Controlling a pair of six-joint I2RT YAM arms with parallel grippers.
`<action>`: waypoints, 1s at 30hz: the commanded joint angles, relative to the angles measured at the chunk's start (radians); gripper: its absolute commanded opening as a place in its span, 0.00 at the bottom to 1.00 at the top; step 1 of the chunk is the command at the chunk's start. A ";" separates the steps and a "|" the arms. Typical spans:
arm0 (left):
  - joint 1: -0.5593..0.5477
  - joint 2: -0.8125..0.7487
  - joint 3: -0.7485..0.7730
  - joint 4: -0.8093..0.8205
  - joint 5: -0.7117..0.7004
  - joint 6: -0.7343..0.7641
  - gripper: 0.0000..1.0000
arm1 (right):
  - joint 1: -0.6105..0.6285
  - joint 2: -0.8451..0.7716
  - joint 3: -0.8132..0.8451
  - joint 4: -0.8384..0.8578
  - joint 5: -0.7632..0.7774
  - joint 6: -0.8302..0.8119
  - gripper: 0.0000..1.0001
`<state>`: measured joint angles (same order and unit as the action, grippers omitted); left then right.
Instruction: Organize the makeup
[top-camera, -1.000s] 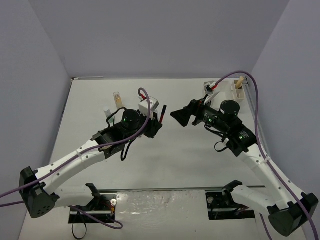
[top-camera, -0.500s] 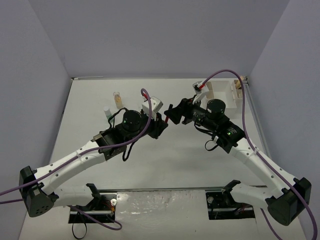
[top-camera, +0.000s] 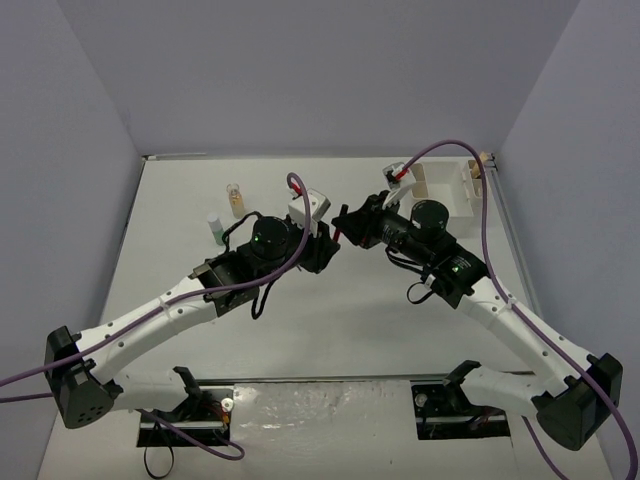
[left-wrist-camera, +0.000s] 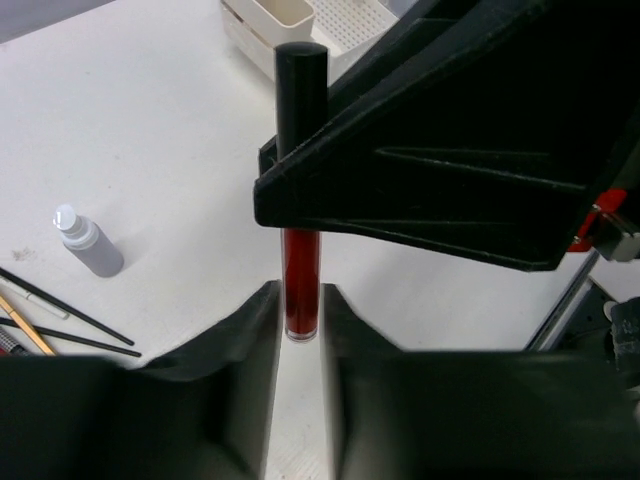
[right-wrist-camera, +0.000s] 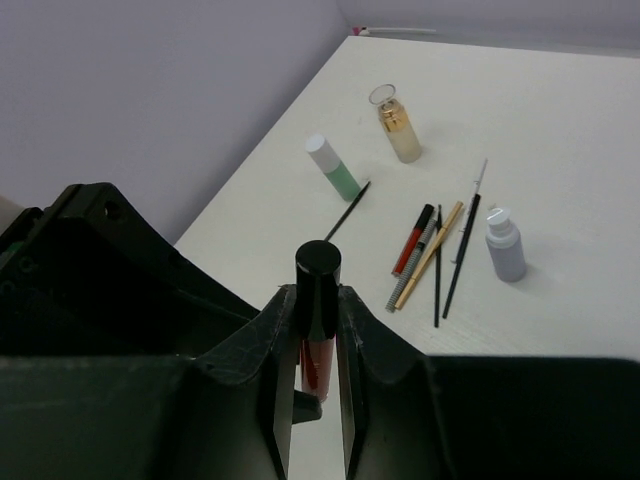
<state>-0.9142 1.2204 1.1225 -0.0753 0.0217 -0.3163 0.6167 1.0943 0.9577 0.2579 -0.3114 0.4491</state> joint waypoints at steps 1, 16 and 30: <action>0.010 -0.004 0.083 0.008 -0.073 -0.021 0.65 | -0.003 -0.002 0.042 0.038 0.156 -0.100 0.00; 0.396 -0.028 0.161 -0.456 -0.059 -0.123 0.97 | -0.244 0.226 0.108 0.350 0.563 -0.470 0.00; 0.584 -0.061 -0.018 -0.494 -0.069 -0.018 0.97 | -0.430 0.622 0.306 0.573 0.498 -0.536 0.00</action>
<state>-0.3534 1.1994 1.1106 -0.5911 -0.0454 -0.3672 0.2319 1.6887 1.1694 0.6466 0.2028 -0.0744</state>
